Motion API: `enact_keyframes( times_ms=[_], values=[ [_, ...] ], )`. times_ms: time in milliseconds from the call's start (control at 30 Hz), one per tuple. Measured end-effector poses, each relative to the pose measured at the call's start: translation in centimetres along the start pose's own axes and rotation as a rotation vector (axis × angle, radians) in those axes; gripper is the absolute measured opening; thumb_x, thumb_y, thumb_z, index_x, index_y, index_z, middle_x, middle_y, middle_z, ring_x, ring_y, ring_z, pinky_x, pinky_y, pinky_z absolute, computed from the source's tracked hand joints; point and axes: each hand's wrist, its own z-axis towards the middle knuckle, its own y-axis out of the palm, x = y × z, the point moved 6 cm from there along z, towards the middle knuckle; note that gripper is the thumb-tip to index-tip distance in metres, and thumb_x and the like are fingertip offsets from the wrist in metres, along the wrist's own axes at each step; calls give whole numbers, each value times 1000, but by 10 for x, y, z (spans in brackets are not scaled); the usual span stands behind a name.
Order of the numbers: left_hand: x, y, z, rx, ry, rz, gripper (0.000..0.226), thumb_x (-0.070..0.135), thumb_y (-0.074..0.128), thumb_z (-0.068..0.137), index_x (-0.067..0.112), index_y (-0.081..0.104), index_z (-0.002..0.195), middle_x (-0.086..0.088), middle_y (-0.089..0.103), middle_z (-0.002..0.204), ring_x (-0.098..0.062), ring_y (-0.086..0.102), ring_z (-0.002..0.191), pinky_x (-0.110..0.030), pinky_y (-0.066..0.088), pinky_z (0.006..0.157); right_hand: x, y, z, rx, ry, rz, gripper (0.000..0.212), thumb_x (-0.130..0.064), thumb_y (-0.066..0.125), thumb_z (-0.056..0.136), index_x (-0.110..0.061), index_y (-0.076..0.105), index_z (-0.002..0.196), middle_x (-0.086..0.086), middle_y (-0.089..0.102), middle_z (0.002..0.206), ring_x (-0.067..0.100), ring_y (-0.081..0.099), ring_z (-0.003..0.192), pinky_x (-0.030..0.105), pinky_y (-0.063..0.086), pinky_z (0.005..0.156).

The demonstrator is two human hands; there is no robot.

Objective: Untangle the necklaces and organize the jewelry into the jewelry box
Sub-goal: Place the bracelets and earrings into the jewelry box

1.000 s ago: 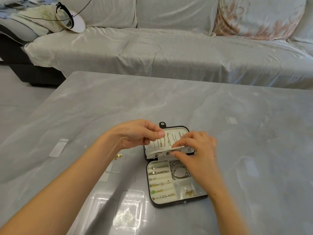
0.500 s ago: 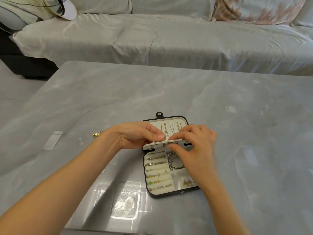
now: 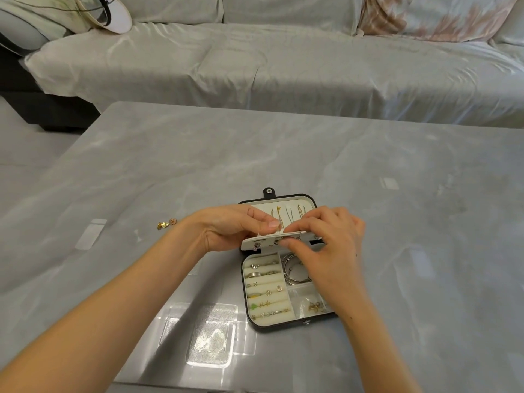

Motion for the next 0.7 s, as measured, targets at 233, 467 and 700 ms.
enact_keyframes(
  times_ms=[233, 467, 700],
  values=[
    [-1, 1, -1, -15, 15, 6, 17, 18, 60, 73, 15, 74, 63, 1, 70, 72, -7, 64, 66, -17, 50, 60, -1, 0, 2, 1, 7, -8, 12, -42, 68, 70, -32, 69, 78, -18, 55, 83, 6, 45, 88, 22, 20, 83],
    [-1, 0, 0, -14, 26, 9, 13, 26, 68, 60, 16, 75, 65, 2, 70, 73, -7, 65, 67, -17, 50, 60, -1, 1, 4, 4, -2, -18, 16, -47, 63, 71, -33, 68, 78, -20, 54, 84, 6, 45, 87, 24, 20, 83],
    [-1, 0, 1, -11, 42, -3, 13, 26, 67, 62, 16, 75, 65, 2, 70, 72, -7, 64, 66, -17, 50, 59, -1, 1, 4, 12, 4, -19, 11, -39, 70, 70, -33, 69, 78, -19, 55, 84, 6, 46, 87, 23, 20, 83]
  ],
)
